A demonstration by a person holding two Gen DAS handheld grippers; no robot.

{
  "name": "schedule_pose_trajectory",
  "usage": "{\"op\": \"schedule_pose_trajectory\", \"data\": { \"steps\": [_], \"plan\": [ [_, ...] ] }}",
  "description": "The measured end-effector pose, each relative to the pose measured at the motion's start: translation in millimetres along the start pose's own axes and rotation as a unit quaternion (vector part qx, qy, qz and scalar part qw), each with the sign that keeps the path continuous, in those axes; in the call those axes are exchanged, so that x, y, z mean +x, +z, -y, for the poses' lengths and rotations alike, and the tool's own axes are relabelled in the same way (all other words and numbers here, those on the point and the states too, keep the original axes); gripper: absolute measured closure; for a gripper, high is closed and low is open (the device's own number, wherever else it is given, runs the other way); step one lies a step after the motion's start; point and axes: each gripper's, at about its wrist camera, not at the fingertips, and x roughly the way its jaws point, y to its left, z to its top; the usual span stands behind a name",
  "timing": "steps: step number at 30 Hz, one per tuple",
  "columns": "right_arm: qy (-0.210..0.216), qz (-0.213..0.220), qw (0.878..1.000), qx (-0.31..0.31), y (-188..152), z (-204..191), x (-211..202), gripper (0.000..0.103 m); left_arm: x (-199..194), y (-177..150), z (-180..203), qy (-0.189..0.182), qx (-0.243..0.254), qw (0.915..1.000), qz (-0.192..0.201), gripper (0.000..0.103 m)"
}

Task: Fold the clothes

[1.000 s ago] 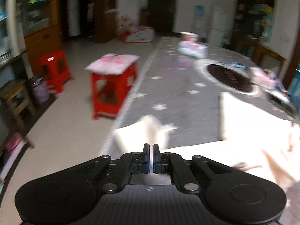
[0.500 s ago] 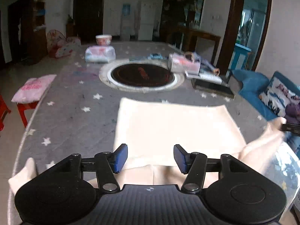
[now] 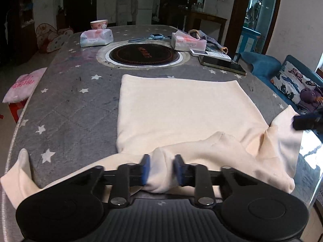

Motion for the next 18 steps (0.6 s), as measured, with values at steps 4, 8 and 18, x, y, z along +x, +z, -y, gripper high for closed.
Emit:
{"op": "schedule_pose_trajectory", "data": {
  "steps": [4,8,18],
  "plan": [
    [0.062,-0.02,0.997,-0.046,5,-35,24,0.079,-12,-3,-3,-0.002,0.003,0.9999,0.011,0.088],
    [0.098,-0.029,0.992,-0.072,9,-58,45,0.064,-19,2,-7,0.001,0.0,0.9997,0.023,0.087],
    [0.125,-0.062,0.989,-0.053,19,-69,99,0.088,-54,8,-27,0.036,-0.021,0.9973,0.06,0.065]
  ]
}}
